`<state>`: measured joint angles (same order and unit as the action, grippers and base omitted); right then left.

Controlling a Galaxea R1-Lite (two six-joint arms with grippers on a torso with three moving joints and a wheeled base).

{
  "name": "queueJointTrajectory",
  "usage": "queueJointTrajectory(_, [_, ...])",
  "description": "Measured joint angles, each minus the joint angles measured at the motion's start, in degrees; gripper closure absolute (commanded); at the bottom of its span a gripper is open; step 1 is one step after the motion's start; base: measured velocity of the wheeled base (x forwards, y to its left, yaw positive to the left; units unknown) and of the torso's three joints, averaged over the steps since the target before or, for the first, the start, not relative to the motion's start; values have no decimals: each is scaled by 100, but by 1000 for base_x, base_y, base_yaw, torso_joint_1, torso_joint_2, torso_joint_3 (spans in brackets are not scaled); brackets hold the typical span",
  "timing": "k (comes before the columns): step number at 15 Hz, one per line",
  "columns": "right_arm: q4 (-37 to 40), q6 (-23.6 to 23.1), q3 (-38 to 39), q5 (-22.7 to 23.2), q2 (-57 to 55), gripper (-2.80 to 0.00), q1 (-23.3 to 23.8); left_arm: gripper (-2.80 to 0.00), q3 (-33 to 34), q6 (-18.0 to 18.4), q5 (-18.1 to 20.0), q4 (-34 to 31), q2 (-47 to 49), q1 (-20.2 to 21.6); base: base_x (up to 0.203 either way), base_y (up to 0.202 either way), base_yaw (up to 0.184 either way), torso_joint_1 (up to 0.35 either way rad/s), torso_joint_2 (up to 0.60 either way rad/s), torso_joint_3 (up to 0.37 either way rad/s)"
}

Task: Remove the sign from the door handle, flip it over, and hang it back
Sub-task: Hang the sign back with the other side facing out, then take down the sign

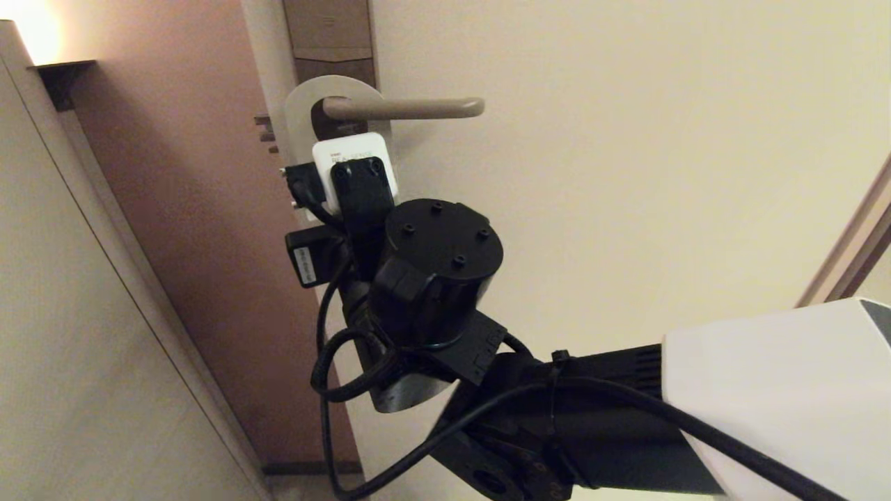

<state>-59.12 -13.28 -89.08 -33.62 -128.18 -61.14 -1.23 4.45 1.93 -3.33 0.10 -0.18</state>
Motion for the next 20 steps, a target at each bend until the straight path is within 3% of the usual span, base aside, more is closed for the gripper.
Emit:
queueJointTrajectory(12, [-57, 72, 2885, -32, 1384, 0, 153, 0, 0, 0, 0, -2, 0, 0, 0, 0, 0, 0, 0, 0])
queueJointTrajectory(16, [-45, 88, 4003, -36, 1961, 0, 502, 0, 0, -1, 0, -2, 0, 0, 0, 0, 0, 0, 0, 0])
queueJointTrajectory(20, [-29, 168, 4987, -33, 2511, 0, 1143, 0, 0, 1, 0, -2, 0, 0, 0, 0, 0, 0, 0, 0])
